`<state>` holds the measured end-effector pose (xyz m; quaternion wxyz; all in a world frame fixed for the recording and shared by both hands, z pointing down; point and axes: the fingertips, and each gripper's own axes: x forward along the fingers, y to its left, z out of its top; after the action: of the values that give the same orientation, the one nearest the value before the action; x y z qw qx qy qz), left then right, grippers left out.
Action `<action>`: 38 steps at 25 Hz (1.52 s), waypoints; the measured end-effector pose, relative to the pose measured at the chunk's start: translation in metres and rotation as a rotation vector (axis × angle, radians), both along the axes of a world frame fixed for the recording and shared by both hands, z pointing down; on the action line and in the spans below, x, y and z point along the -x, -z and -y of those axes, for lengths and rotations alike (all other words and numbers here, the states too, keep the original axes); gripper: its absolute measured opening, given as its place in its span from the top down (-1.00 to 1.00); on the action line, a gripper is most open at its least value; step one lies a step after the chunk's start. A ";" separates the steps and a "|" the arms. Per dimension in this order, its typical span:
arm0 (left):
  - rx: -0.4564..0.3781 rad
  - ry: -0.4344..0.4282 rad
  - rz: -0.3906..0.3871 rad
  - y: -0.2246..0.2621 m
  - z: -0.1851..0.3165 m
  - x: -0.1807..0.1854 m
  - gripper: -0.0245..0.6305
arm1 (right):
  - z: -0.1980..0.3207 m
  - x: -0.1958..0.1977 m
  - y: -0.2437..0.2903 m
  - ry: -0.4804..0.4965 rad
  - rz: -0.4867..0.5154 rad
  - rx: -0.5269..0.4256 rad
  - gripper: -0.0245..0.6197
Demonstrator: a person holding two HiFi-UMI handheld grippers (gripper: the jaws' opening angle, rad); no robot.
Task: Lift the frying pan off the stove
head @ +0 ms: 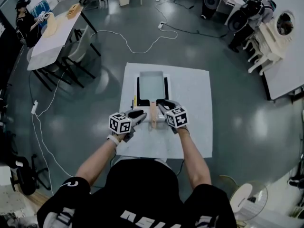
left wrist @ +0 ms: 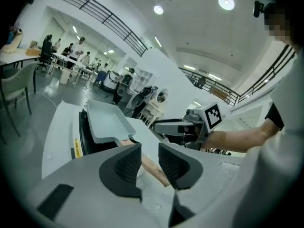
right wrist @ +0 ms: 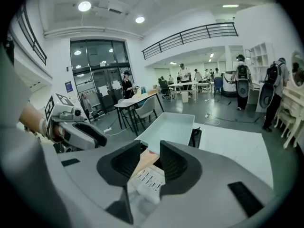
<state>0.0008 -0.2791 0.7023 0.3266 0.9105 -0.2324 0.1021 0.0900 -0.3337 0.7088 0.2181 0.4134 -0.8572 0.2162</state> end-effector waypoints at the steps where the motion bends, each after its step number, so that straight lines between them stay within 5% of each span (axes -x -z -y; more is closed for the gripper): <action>1: 0.022 -0.017 0.004 -0.007 -0.002 -0.004 0.60 | -0.001 0.004 -0.008 0.021 0.002 0.023 0.51; 4: 0.081 -0.071 0.019 -0.029 -0.009 -0.018 0.39 | -0.006 0.016 -0.032 0.095 0.031 0.092 0.26; 11: 0.176 -0.155 0.019 -0.062 -0.027 -0.043 0.19 | -0.009 0.031 -0.059 0.156 0.160 0.258 0.04; 31: 0.338 -0.297 -0.161 -0.073 -0.029 -0.075 0.20 | -0.001 0.068 -0.092 0.301 0.507 0.595 0.00; 38: 0.368 -0.309 -0.192 -0.073 -0.029 -0.079 0.26 | -0.005 0.078 -0.094 0.342 0.520 0.670 0.01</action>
<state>0.0797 -0.2497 0.7754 0.4878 0.8660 -0.0362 0.1043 0.0116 -0.3292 0.8026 0.1498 0.1045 -0.8221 0.5392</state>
